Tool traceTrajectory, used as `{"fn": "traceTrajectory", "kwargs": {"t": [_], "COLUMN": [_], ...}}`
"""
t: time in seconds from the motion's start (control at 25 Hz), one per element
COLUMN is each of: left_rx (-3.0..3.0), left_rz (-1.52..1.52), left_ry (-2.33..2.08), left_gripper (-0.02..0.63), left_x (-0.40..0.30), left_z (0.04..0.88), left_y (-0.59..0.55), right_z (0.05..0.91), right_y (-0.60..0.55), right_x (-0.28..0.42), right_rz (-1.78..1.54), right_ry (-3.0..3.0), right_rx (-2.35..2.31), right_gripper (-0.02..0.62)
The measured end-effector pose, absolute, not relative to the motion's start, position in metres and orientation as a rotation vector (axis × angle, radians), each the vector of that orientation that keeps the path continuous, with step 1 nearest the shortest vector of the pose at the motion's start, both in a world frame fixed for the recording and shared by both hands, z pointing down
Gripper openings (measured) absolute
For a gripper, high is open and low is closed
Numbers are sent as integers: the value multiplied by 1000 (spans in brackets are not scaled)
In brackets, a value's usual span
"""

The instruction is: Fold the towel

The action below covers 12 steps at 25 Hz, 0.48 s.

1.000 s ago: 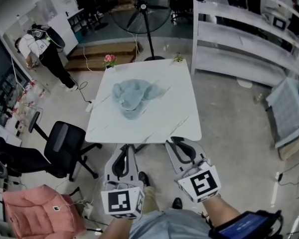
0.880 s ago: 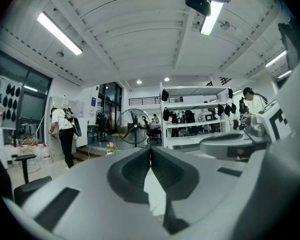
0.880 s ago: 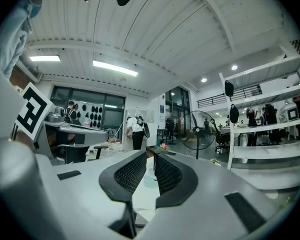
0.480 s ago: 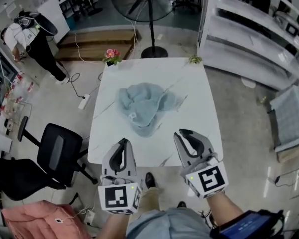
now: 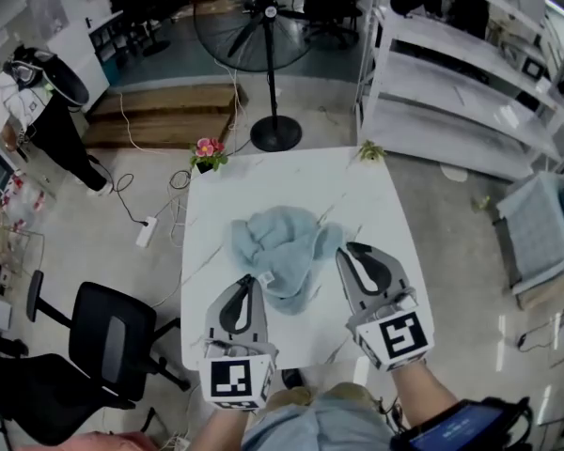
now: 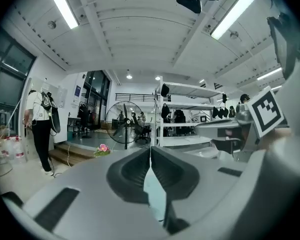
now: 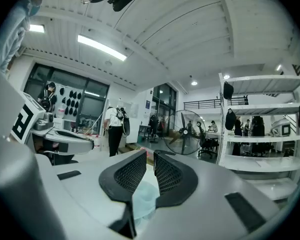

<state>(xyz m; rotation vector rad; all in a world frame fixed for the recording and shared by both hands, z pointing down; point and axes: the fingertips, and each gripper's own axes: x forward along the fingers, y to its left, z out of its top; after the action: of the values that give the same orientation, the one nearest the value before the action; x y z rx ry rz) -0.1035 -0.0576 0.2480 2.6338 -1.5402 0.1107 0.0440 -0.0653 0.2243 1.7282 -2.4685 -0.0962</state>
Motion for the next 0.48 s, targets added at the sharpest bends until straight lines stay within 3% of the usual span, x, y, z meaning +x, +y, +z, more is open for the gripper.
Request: {"fn": "traceTrajectory", "kwargs": {"t": [0.4, 0.48], "left_rx": [2643, 2627], "left_rz": [228, 277], "left_ry": [-1397, -1341], "left_gripper": [14, 99], "left_x": [-69, -57], "left_z": [282, 304], "left_y": [-90, -95], "right_z": [243, 260], "right_y": [-108, -118], "right_x": [75, 81], "right_rz": [-41, 3], "right_ry": [-2409, -2407], "right_rx": [1747, 1724], "right_gripper": [61, 67]}}
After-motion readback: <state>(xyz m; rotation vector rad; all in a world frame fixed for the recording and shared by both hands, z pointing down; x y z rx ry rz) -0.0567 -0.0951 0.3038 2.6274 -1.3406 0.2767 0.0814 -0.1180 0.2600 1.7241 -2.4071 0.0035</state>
